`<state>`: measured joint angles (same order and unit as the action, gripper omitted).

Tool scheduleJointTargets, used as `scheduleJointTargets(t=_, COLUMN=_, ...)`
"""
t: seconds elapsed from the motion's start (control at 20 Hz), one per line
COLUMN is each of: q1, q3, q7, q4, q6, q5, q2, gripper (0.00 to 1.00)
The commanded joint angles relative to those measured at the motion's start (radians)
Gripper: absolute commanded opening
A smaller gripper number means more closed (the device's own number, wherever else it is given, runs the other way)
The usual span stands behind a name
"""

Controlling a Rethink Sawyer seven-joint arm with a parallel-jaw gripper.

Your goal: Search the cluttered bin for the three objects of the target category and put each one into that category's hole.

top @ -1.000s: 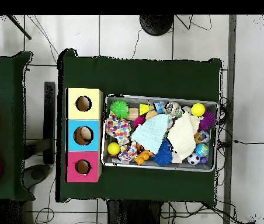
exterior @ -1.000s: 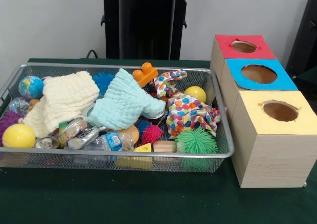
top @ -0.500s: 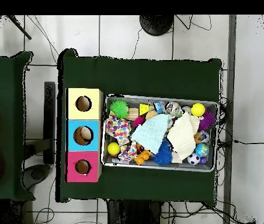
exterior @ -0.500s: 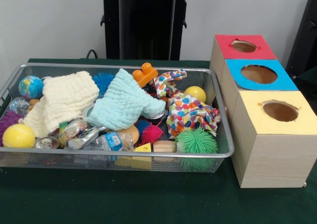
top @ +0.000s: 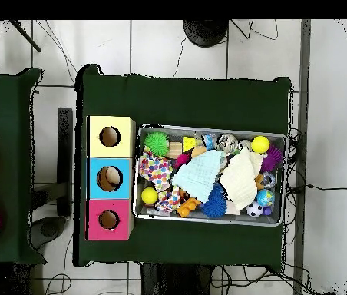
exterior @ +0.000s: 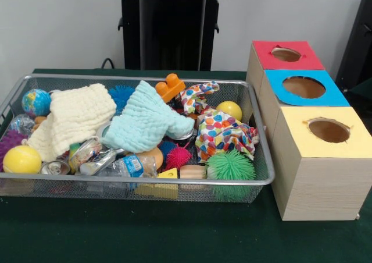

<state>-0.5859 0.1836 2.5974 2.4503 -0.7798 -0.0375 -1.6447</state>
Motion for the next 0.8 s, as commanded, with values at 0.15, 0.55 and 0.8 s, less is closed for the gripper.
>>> scheduleJointTargets(t=0.15, q1=0.097, q3=-0.121, q7=-0.380, q4=-0.038, q6=-0.174, q5=0.043, q2=-0.170, gripper=0.00)
scheduleJointTargets(t=0.55, q1=0.163, q3=-0.071, q7=-0.466, q4=-0.096, q6=-0.084, q5=0.059, q2=-0.091, gripper=0.00)
scheduleJointTargets(t=0.8, q1=0.199, q3=0.015, q7=-0.457, q4=-0.167, q6=-0.043, q5=0.062, q2=-0.001, gripper=0.00)
